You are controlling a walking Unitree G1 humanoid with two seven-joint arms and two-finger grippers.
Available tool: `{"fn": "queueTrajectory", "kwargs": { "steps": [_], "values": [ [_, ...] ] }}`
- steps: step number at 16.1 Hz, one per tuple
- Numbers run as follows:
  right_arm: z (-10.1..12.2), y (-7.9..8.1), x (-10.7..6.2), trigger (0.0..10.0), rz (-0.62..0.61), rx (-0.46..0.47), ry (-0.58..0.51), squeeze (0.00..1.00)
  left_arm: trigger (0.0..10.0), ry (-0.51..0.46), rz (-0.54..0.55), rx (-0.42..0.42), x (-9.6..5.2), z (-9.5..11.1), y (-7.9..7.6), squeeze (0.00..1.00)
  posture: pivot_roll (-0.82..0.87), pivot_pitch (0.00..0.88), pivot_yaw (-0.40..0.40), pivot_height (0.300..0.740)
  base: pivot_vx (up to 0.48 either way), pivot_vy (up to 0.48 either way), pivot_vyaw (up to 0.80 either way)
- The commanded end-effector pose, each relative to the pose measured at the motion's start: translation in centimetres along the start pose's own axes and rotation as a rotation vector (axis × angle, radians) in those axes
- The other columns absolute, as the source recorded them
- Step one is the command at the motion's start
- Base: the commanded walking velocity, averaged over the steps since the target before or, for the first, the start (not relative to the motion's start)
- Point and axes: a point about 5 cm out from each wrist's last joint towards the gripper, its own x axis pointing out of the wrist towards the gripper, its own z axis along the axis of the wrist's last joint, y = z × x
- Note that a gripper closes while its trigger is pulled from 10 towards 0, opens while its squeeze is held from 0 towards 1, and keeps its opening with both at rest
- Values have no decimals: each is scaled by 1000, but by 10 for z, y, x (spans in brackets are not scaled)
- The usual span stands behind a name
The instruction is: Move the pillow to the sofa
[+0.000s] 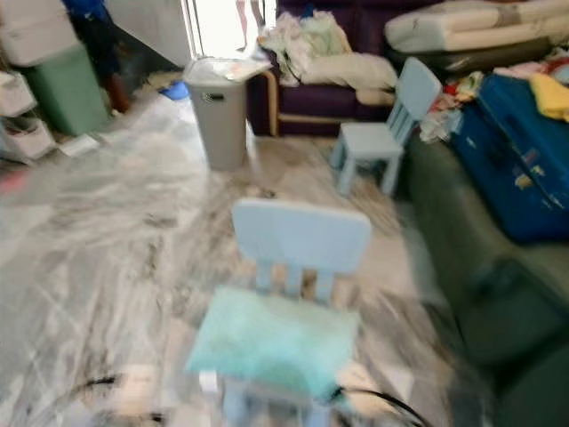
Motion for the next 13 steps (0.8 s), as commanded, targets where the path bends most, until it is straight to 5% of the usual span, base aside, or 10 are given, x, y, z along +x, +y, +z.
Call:
{"fn": "queueTrajectory", "kwargs": {
  "steps": [1, 13],
  "values": [
    [15, 7, 2, 10000, 11, -2, -45, 0, 10000, -3, 52, 1, 0, 0, 18, 0, 111, 0, -20, 740, 450, 0, 0],
    [15, 6, 2, 10000, -12, 56, -67, 0, 10000, -10, 47, -37, 0, -1, 17, 0, 115, 0, -23, 740, 0, 0, 0]
  ]
}}
